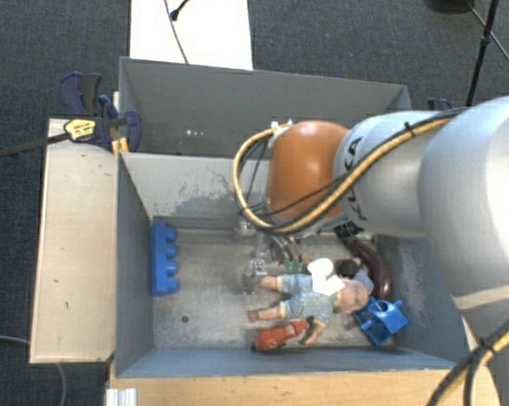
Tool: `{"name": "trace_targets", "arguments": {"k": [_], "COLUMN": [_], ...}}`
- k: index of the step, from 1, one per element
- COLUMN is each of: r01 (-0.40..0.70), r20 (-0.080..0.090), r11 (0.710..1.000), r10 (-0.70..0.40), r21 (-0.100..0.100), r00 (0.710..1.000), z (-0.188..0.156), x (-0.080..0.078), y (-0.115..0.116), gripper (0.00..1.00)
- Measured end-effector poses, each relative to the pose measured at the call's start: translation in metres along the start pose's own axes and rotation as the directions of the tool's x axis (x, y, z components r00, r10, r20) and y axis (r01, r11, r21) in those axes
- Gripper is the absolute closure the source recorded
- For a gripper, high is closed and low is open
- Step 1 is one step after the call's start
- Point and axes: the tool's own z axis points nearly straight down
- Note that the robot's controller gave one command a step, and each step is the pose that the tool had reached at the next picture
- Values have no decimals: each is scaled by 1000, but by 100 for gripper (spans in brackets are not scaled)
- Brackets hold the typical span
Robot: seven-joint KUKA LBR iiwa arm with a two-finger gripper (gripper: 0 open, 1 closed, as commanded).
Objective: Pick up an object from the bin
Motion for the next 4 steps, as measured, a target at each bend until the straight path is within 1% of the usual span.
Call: {"name": "trace_targets", "arguments": {"k": [1,2,3,4], "r01": [265,132,243,103], "r20": [-6,-3,-4,-8], "r11": [964,991,970,995], "r10": [-265,-132,-243,-103], "r21": [-1,0,-2,3], "r00": [964,991,970,995], "z": [-30,-32,-8,6], "x": [14,7,5,-3], "y": [-22,-42,-72,-69], "gripper": [0,0,0,100]}}
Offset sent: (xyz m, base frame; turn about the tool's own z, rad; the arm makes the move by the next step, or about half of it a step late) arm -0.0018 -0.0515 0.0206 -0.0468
